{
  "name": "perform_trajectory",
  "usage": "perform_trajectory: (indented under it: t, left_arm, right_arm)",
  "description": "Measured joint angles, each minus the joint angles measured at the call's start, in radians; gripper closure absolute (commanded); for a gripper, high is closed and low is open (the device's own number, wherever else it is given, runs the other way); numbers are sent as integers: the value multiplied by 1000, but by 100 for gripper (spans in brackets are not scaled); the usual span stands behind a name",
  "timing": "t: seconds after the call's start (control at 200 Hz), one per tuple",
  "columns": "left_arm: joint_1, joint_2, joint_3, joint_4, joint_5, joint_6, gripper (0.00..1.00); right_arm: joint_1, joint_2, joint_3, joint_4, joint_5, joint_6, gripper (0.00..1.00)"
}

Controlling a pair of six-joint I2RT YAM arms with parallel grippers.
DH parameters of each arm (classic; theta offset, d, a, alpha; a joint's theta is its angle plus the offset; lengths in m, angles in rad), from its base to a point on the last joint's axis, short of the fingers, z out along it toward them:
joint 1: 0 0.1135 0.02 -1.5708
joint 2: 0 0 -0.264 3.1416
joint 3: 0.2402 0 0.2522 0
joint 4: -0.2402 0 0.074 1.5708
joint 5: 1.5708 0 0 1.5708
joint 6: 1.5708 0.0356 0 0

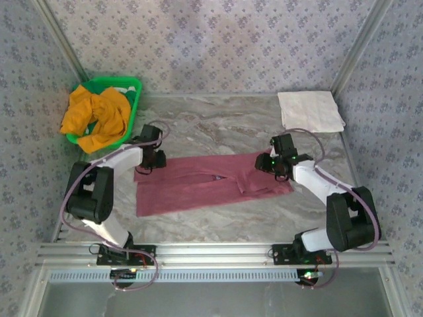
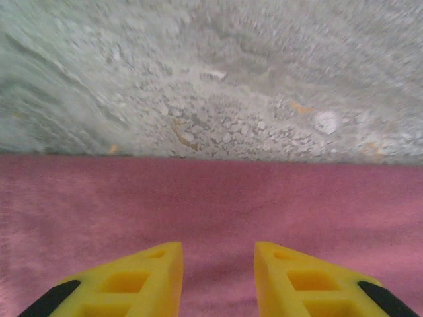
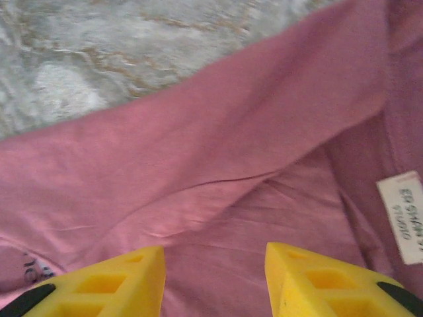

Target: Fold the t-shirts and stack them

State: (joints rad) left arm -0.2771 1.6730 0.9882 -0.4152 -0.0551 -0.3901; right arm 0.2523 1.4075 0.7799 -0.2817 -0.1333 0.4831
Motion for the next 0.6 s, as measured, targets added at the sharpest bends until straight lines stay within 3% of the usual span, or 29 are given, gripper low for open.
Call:
perform_trajectory:
  t: [0.175,0.265,0.605]
  left_arm:
    - [4,32,-31,38,18,-19,67]
    - [14,32,-36,62,27,-30,68]
    - [76,15,-77,134,86,-64,68]
  right_arm:
    - [-55,66,3,0,-22,-1,59]
    - [-97,98,27,1,-36,-6,71]
    - [-149,348,240,32,-47,-23,89]
